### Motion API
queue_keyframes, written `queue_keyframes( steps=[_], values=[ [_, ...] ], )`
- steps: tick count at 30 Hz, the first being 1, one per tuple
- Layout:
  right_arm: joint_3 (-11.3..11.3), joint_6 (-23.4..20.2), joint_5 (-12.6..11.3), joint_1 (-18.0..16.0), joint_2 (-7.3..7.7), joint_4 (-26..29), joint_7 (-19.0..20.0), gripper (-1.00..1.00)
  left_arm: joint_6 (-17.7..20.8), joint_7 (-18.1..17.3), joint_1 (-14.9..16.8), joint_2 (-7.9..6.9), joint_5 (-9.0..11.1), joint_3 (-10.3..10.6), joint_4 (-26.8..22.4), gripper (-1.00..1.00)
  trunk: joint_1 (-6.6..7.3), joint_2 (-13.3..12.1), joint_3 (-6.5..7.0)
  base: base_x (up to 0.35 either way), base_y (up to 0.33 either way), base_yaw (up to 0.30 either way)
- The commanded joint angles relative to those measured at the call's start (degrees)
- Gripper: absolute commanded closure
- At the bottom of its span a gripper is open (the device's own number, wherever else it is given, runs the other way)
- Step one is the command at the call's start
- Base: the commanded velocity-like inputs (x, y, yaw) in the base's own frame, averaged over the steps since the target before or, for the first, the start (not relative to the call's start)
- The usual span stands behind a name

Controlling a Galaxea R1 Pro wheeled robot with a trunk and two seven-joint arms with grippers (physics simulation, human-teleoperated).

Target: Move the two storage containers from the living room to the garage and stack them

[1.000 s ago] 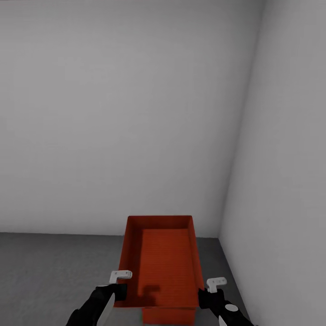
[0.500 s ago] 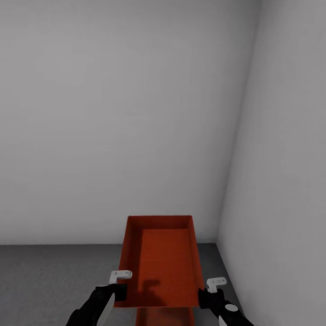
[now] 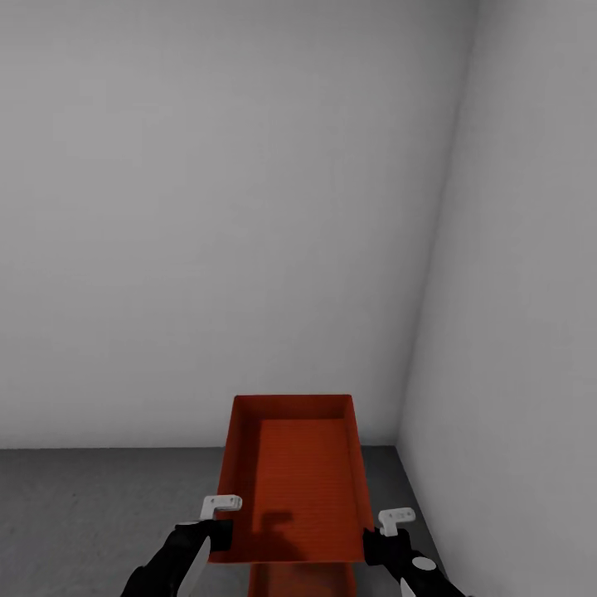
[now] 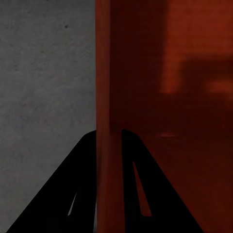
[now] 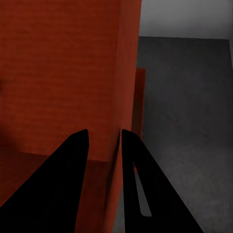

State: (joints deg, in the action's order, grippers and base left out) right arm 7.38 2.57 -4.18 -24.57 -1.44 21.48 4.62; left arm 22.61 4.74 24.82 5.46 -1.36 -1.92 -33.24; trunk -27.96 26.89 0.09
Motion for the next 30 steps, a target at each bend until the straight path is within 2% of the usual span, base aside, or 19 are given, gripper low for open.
queue_keyframes(
  steps=[1,15,30],
  values=[
    [3.17,0.24,0.34,0.05,0.03,0.14,0.21,1.0,0.42,0.36,0.05,0.07,-1.45,-2.29,-0.07,1.0,-0.02,0.04,-0.01,0.0,0.0,0.0],
    [3.26,0.24,0.38,0.05,0.03,0.14,0.21,1.0,0.42,0.36,0.05,0.07,-1.45,-2.29,-0.07,1.0,-0.02,0.04,-0.18,0.0,0.0,-0.002],
    [3.26,0.24,0.4,0.05,0.03,0.14,0.21,1.0,0.42,0.36,0.05,0.07,-1.45,-2.29,-0.07,1.0,-0.02,0.04,-0.94,0.0,0.0,-0.16]
  ],
)
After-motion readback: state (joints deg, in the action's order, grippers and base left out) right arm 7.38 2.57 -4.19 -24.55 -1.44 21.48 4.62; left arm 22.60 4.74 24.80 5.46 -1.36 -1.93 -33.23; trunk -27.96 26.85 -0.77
